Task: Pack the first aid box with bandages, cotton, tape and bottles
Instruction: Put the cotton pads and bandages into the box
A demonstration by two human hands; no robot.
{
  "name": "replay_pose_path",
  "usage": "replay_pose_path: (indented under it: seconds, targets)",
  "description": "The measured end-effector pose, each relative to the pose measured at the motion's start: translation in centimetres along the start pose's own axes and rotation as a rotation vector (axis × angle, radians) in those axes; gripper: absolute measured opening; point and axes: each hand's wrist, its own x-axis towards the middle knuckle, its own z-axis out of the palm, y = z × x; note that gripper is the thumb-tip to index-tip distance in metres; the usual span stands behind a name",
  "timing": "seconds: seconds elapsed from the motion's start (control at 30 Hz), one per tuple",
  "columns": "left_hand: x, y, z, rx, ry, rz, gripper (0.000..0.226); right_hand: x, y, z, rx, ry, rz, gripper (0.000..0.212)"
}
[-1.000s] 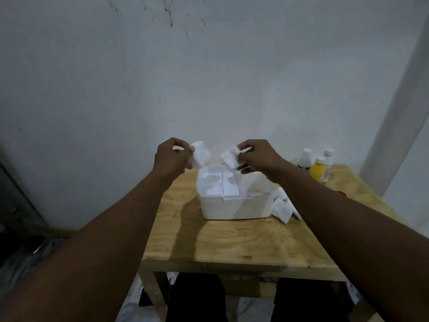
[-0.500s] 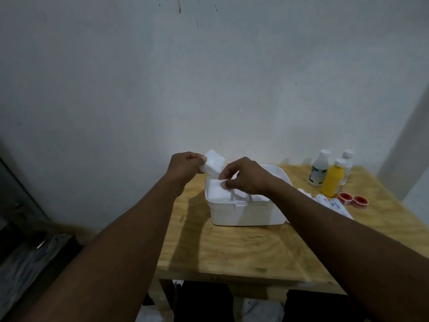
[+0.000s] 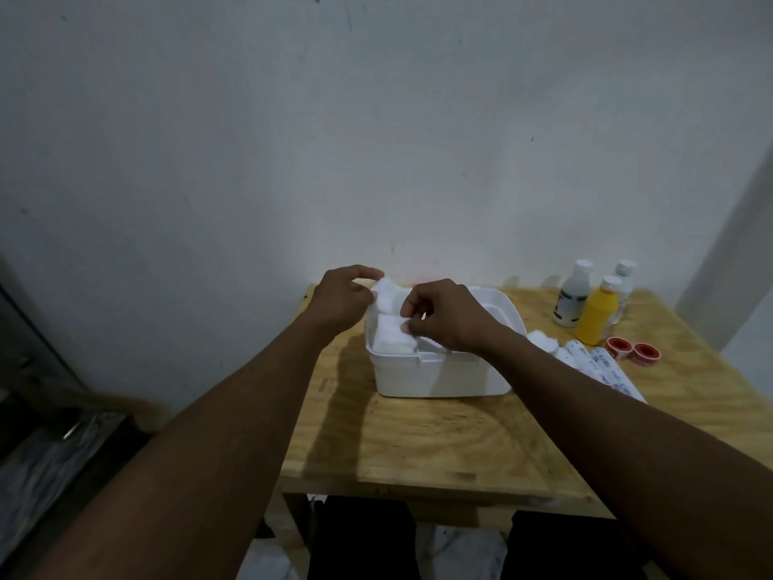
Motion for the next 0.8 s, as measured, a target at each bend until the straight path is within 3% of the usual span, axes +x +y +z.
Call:
replay_pose_path:
  seconds: [0.13,0.23,0.3,0.57,0.8]
  targets:
    - [0.5,0.2,0.1,0.098,0.002,0.015,0.022,-0.1,0.3,0.3,-0.003,0.004,-0.027,0.008]
    - [0.6,0.2,0.3,0.184,-0.017,0.007,0.034,-0.4,0.4,0.3,-0.002,0.004,-0.041,0.008]
    - [0.8,0.1,0.4,0.240,0.018,0.024,0.030,-0.5,0.4,0.2,0.002,0.015,-0.041,0.008]
    - [0.8,0.4,1.4,0.295,0.055,0.068,0.015,-0.5,0.4,0.0,-0.013,0.037,-0.026,0.008]
    - [1.7,0.4,1.0,0.392,0.046,0.060,0.018,-0.6,0.3,0.1,-0.028,0.026,-0.038,0.009]
